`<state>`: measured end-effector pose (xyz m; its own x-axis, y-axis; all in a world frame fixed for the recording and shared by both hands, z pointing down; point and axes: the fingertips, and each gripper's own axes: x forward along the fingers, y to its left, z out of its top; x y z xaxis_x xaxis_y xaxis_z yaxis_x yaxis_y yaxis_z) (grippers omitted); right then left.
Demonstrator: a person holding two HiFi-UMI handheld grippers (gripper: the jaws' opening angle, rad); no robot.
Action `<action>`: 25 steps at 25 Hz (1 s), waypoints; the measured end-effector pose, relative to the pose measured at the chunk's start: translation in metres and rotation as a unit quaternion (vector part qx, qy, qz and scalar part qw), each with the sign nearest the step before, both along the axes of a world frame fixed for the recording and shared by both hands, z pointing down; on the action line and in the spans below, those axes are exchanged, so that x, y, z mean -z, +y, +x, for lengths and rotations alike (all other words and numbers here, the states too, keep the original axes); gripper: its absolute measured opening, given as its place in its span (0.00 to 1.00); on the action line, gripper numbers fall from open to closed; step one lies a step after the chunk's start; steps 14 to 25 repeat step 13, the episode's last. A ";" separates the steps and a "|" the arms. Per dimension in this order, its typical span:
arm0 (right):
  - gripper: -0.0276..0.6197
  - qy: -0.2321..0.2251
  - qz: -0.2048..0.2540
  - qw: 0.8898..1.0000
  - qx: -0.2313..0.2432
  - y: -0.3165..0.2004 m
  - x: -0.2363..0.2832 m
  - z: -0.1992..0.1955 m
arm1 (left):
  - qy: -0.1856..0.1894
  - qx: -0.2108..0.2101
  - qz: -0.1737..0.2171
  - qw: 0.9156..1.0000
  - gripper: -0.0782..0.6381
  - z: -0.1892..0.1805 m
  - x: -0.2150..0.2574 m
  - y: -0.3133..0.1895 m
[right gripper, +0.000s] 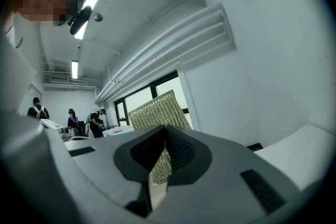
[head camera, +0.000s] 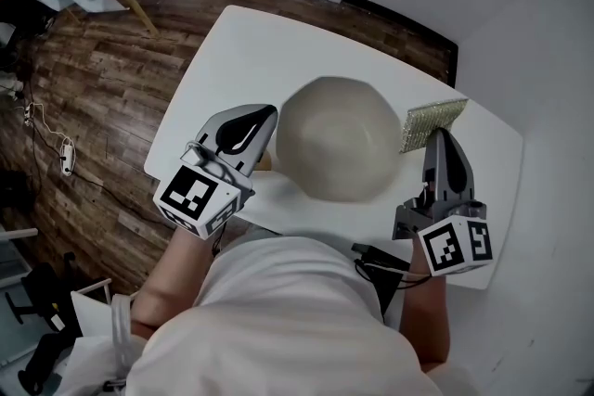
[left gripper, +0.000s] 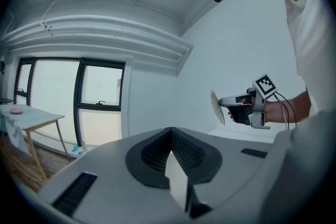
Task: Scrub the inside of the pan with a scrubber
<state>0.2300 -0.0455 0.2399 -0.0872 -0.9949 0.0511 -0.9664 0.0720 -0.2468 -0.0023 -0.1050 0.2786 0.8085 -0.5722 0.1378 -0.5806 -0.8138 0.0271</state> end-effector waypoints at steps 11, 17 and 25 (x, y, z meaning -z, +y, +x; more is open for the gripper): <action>0.08 -0.001 -0.003 1.000 0.001 0.002 -0.003 0.001 | -0.008 0.002 -0.004 1.000 0.12 0.002 -0.002 0.003; 0.08 -0.003 -0.002 1.000 0.001 0.002 -0.003 0.000 | -0.009 0.000 -0.004 1.000 0.12 0.002 -0.002 0.004; 0.08 -0.003 -0.002 1.000 0.001 0.002 -0.003 0.000 | -0.009 0.000 -0.004 1.000 0.12 0.002 -0.002 0.004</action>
